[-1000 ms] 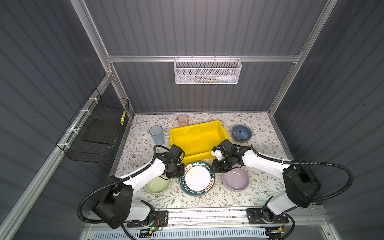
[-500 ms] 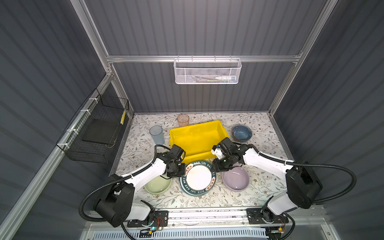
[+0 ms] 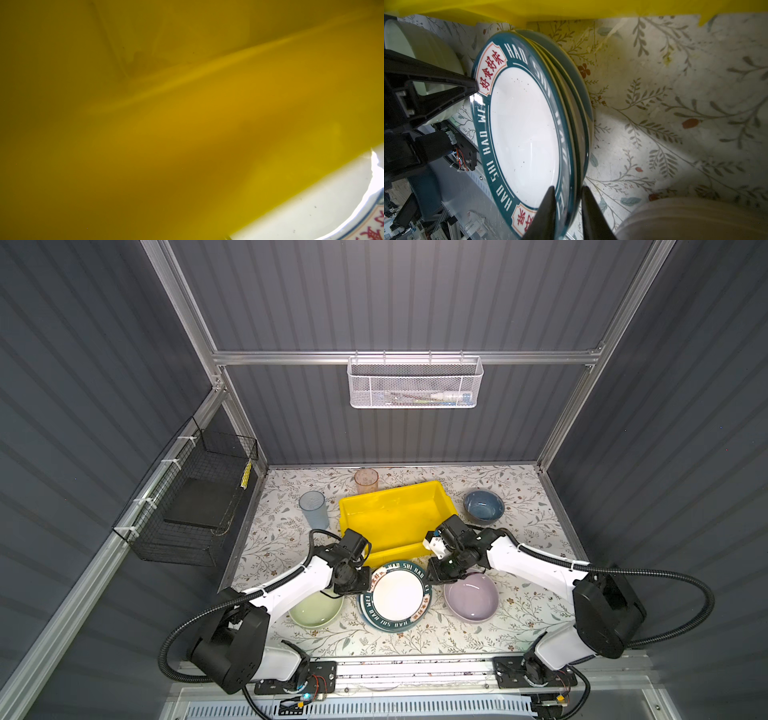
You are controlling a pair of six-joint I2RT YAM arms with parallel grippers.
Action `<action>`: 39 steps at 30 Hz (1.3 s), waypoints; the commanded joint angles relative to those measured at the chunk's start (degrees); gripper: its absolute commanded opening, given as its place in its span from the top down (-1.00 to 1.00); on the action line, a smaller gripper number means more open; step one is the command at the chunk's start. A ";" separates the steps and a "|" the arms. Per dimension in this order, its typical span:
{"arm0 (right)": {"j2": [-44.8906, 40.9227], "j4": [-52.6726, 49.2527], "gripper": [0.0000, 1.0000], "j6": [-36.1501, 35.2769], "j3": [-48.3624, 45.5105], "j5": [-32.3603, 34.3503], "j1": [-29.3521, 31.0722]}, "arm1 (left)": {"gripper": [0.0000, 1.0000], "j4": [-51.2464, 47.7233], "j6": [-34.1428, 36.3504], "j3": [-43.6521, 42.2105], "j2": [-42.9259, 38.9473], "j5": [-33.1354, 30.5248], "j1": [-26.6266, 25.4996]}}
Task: Place the mixed dishes into the plastic bin
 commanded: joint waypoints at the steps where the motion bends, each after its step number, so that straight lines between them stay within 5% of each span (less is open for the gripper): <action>1: -1.74 1.66 0.54 0.88 1.26 -4.37 0.39 | 0.80 -2.79 0.14 -1.00 1.27 -0.85 -0.28; 6: -2.44 0.55 0.35 1.22 1.60 -3.04 0.39 | 0.80 -2.88 0.31 -1.47 1.00 -1.08 -0.28; 21: -2.13 0.11 0.42 2.36 1.66 -3.38 0.30 | 0.80 -2.88 0.40 -1.75 0.69 -1.24 -0.28; 32: -2.58 15.77 0.50 8.98 -4.91 -12.80 0.00 | 0.81 -2.54 0.18 -1.74 0.61 -0.72 -0.28; 39: -2.53 19.20 0.60 11.45 -6.83 -11.91 0.00 | 0.81 -2.08 0.26 -1.70 0.47 -0.29 -0.28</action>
